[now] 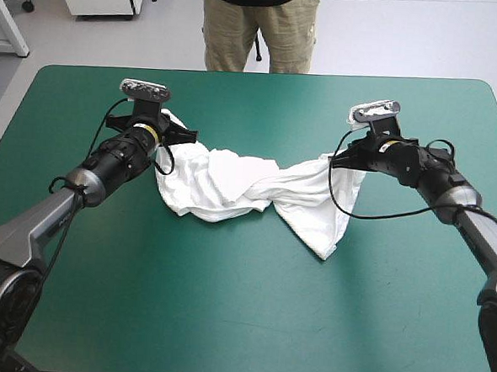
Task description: Fold the cloth
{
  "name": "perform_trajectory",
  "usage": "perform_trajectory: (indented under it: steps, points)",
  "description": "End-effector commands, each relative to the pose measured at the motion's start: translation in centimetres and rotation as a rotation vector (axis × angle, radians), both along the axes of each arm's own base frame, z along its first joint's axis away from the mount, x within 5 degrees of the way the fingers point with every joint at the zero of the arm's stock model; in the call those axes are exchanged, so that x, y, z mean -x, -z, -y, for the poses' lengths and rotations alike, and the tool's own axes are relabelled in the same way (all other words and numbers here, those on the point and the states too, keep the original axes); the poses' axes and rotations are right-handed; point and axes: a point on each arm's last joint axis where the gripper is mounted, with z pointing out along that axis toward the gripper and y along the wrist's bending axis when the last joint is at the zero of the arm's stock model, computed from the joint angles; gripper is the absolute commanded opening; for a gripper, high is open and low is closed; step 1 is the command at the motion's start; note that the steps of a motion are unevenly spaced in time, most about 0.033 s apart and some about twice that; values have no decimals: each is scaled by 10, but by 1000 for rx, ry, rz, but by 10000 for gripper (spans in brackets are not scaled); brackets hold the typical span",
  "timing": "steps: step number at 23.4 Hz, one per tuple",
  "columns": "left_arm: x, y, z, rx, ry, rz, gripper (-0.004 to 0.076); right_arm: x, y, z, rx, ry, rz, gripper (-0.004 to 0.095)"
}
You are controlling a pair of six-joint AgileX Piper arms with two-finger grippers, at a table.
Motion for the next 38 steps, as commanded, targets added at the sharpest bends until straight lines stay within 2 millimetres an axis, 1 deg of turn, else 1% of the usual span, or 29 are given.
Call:
perform_trajectory:
  steps: [1, 2, 4, 5, 7, 8, 9, 10, 13, 18, 21, 22, 23, 24, 25, 26, 27, 28, 29, 31, 32, 33, 36, 37, 38]
  points:
    - [-10, -15, -2, 34, 6, 61, 118, -14, -24, 7, -17, 33, 114, 385]
    - [-11, -14, -3, 33, 5, 61, 164, -16, -26, 9, -16, 38, 120, 429]
    - [-12, -14, -9, 41, -18, 57, 309, -18, -28, 15, -16, 55, 128, 479]
    - [-12, -15, -11, 43, -29, 57, 375, -18, -31, 19, -17, 62, 129, 485]
    - [-7, -24, -19, 93, -89, 50, 520, -14, -40, 25, -18, 69, 126, 484]
    - [-3, -31, -23, 81, -119, 37, 529, -8, -48, 28, -19, 68, 122, 484]
    - [4, -38, -26, 37, -115, 19, 520, 0, -58, 29, -16, 61, 130, 484]
    - [13, -45, -25, 13, -87, -16, 505, 11, -70, 29, -19, 51, 135, 480]
    - [37, -57, -24, -40, -3, -117, 479, 36, -93, 31, -25, 28, 138, 464]
    - [87, -75, -23, -49, 173, -322, 475, 88, -131, 35, -71, 12, 142, 464]
    - [114, -85, -20, -24, 282, -409, 475, 119, -149, 37, -74, -7, 156, 465]
    - [127, -89, -18, -22, 360, -446, 475, 135, -156, 39, -76, -19, 157, 465]
    - [133, -90, -17, -29, 403, -463, 475, 143, -159, 40, -75, -25, 159, 465]
    - [138, -91, -13, -52, 485, -470, 475, 154, -165, 41, -78, -30, 175, 464]
    - [139, -90, -10, -81, 518, -458, 475, 158, -167, 41, -78, -30, 185, 464]
    - [135, -85, -3, -153, 600, -417, 475, 162, -170, 42, -79, -30, 198, 464]
    - [132, -82, 0, -177, 622, -397, 475, 163, -170, 42, -80, -30, 201, 464]
    - [123, -70, 6, -229, 647, -382, 475, 163, -170, 42, -76, -28, 199, 465]
    - [118, -64, 7, -248, 647, -385, 475, 163, -170, 42, -78, -26, 198, 464]
    - [98, -34, 13, -273, 641, -461, 475, 163, -170, 43, -79, -23, 199, 464]
    - [92, -26, 15, -279, 642, -489, 475, 163, -170, 43, -79, -23, 199, 464]
    - [83, -12, 18, -276, 641, -523, 475, 163, -170, 43, -79, -23, 199, 464]
    - [69, 7, 23, -274, 631, -538, 475, 163, -170, 43, -79, -23, 199, 464]
    - [64, 16, 24, -275, 629, -551, 475, 163, -170, 43, -79, -23, 199, 464]
    - [58, 29, 27, -272, 631, -588, 475, 163, -170, 43, -79, -24, 197, 464]
